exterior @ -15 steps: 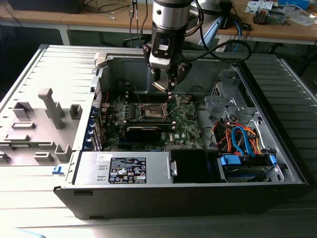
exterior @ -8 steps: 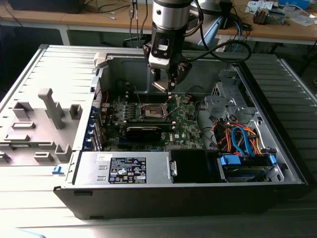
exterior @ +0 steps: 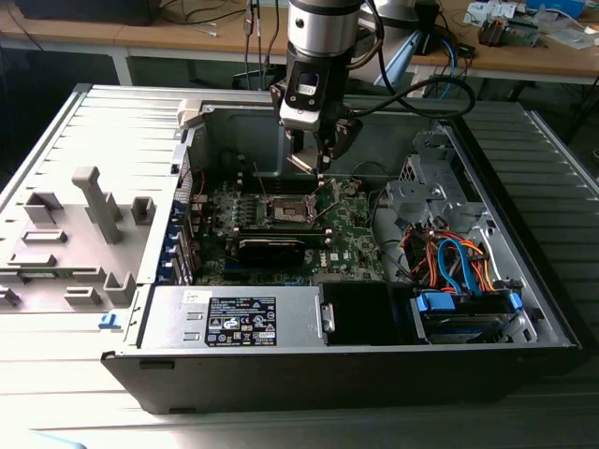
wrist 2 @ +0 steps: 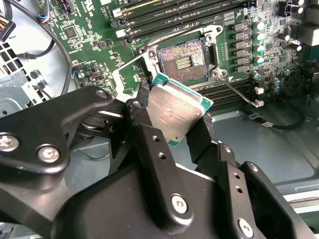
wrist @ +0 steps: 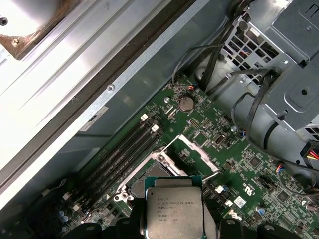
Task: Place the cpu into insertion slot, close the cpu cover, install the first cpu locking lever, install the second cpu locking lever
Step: 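Place the cpu into insertion slot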
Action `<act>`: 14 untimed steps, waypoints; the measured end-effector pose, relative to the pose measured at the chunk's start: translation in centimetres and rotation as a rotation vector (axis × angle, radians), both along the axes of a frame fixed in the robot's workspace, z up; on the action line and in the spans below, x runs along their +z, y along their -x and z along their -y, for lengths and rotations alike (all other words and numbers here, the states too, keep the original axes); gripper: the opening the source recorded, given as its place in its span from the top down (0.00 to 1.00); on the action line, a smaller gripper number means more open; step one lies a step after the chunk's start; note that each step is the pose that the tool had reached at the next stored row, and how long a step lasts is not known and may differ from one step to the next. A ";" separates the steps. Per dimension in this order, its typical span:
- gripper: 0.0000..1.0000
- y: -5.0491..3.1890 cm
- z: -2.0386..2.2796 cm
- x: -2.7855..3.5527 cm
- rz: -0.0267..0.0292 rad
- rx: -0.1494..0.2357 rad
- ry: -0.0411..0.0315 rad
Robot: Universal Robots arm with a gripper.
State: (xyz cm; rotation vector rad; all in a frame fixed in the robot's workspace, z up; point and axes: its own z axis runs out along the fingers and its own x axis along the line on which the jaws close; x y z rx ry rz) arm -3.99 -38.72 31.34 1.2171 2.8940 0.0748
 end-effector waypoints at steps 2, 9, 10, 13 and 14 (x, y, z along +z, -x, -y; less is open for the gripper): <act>0.45 0.00 0.00 -0.01 0.0000 -0.002 0.0000; 0.45 0.00 0.00 -0.02 0.0001 -0.011 0.0000; 0.45 0.00 0.00 -0.03 0.0001 -0.012 0.0000; 0.45 0.00 0.00 -0.04 0.0001 -0.019 0.0000; 0.45 0.00 0.00 -0.04 0.0000 -0.021 0.0000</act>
